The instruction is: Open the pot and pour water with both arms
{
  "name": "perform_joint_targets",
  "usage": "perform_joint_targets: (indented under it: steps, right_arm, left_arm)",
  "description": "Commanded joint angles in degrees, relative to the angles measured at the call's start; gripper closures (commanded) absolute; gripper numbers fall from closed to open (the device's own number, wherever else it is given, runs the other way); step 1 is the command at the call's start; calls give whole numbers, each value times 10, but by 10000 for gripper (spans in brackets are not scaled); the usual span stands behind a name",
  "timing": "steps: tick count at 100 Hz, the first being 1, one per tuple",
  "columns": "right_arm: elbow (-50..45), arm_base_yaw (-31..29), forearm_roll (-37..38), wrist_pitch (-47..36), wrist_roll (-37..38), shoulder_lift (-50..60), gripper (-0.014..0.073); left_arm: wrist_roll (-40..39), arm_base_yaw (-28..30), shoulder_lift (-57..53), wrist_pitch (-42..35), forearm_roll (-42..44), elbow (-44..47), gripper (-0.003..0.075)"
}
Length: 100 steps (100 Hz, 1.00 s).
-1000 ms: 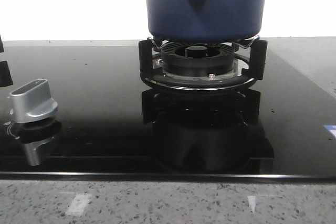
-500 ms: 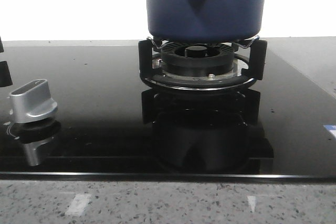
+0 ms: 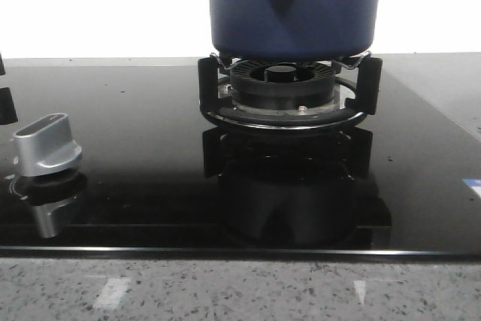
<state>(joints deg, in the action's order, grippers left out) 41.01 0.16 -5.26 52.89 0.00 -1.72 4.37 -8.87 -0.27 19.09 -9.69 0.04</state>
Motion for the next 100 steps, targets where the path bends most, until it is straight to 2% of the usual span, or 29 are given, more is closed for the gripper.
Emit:
perform_joint_targets:
  steps: [1, 68, 78, 87, 100]
  right_arm:
    - [11, 2, 4, -44, -5, -10, 662]
    - [8, 0, 5, -40, -5, -10, 662]
    - [-10, -8, 59, -36, -5, -10, 662]
    - [-61, -13, 71, -117, -5, -10, 662]
    - [-193, -42, 74, -360, 0, -10, 662]
  left_arm:
    - [-5, 2, -15, -20, -10, 18, 741]
    - [-5, 2, -15, -20, -10, 18, 740]
    - [-5, 2, -15, -20, -10, 18, 740]
    - [-5, 2, -15, -20, -10, 18, 740]
    - [-5, 2, -15, -20, -10, 18, 741]
